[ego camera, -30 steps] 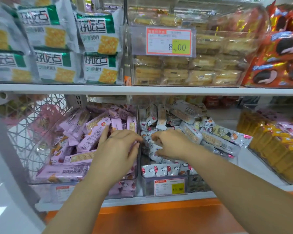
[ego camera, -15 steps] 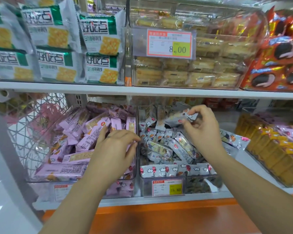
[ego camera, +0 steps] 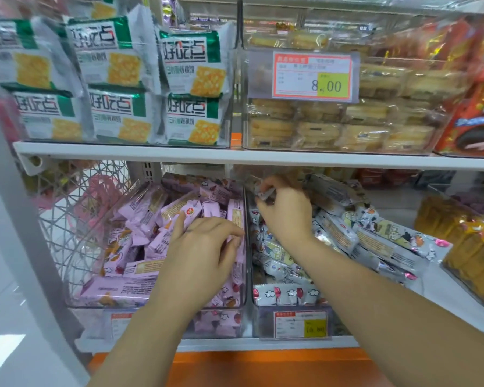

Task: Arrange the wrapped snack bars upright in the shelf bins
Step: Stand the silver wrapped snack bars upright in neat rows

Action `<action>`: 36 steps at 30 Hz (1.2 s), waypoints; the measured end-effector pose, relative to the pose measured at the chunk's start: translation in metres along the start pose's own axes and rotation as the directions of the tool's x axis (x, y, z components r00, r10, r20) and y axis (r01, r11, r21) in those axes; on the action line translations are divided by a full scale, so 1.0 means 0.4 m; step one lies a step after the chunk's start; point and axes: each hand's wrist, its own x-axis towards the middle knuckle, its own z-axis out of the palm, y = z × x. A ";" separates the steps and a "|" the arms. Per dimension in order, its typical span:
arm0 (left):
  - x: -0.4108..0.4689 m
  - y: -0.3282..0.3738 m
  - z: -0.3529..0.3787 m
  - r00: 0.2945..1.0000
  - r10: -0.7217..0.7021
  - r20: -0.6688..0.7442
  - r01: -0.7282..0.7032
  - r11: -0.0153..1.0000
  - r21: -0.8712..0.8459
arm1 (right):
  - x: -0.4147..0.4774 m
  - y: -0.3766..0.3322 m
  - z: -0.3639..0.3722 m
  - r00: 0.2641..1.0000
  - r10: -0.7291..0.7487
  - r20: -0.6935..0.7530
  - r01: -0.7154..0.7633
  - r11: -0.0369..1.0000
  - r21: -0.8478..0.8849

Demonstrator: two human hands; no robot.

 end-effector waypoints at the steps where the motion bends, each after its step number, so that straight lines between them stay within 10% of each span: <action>1: -0.001 0.000 -0.001 1.000 -0.001 0.001 0.001 1.000 -0.002 | -0.002 0.005 0.003 0.999 -0.010 0.031 0.012 0.998 -0.063; 9: 0.000 -0.005 -0.003 0.999 -0.004 0.032 0.003 1.000 0.026 | -0.025 0.017 -0.053 0.981 -0.061 0.184 0.081 0.991 -0.103; 14: -0.006 0.004 0.003 0.998 0.015 0.055 -0.017 0.999 0.041 | -0.054 0.057 -0.142 0.924 -0.029 0.382 -0.041 0.984 0.176; 21: -0.003 0.022 0.010 0.995 0.018 0.093 -0.025 0.997 0.067 | -0.044 0.093 -0.177 0.472 0.005 0.882 0.016 1.000 -0.015; 25: -0.001 0.020 0.013 0.996 0.026 0.085 -0.032 0.997 0.065 | -0.034 0.088 -0.127 0.360 0.033 0.932 0.128 0.988 -0.084; 32: -0.002 0.003 0.017 0.998 0.014 0.062 -0.016 0.999 0.035 | -0.035 0.087 -0.102 0.381 0.068 0.922 0.227 0.960 -0.165; 36: 0.003 0.016 0.017 0.998 0.037 0.056 -0.039 0.999 0.034 | -0.035 0.083 -0.176 0.604 -0.003 0.797 0.114 0.990 -0.082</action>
